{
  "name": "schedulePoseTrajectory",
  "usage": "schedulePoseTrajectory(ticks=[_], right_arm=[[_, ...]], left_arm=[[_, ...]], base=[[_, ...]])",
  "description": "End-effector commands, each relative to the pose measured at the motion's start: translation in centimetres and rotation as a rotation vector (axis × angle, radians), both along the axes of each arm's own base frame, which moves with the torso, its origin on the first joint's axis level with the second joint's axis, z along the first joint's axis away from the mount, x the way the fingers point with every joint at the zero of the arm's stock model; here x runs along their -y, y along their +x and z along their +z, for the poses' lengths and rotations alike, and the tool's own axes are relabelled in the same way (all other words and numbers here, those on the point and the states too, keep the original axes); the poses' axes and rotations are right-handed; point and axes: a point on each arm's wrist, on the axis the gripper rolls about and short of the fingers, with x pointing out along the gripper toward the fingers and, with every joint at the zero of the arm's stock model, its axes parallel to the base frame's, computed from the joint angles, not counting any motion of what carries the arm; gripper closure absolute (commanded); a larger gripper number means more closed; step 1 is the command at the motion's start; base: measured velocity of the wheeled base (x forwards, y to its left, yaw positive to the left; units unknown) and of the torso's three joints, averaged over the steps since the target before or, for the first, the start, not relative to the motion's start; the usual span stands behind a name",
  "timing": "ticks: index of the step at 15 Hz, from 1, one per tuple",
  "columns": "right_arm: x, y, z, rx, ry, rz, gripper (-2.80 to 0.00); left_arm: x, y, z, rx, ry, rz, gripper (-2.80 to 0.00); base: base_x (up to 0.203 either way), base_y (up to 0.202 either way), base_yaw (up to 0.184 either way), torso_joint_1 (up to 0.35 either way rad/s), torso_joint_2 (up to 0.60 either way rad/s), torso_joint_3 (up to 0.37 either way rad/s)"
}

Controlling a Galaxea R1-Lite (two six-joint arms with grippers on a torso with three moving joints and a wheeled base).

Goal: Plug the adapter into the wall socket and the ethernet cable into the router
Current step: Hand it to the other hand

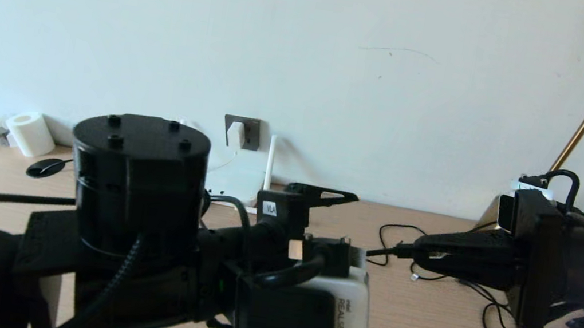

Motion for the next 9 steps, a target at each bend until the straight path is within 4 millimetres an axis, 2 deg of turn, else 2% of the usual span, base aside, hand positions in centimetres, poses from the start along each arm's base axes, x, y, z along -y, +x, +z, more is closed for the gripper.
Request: schedulePoseTrajectory(ticks=[1,7,9], right_arm=[[0.5,1.0,-0.2,-0.066,0.041,0.016,0.00],[1.3,2.8,-0.2,-0.135,0.120,0.023,0.00],[1.2,3.0,0.1,-0.133,0.137,0.038,0.00]], left_arm=[[0.3,-0.3,0.4,0.027,-0.021,-0.020,-2.80],[3.1,-1.3,1.0,0.045,-0.053,-0.103,-2.80],[3.1,-1.4,0.7,0.039,-0.042,-0.115,-2.80]], base=[[0.000,0.000,0.000,0.000,0.00,0.000],[0.000,0.000,0.000,0.000,0.00,0.000],[0.000,0.000,0.000,0.000,0.00,0.000]])
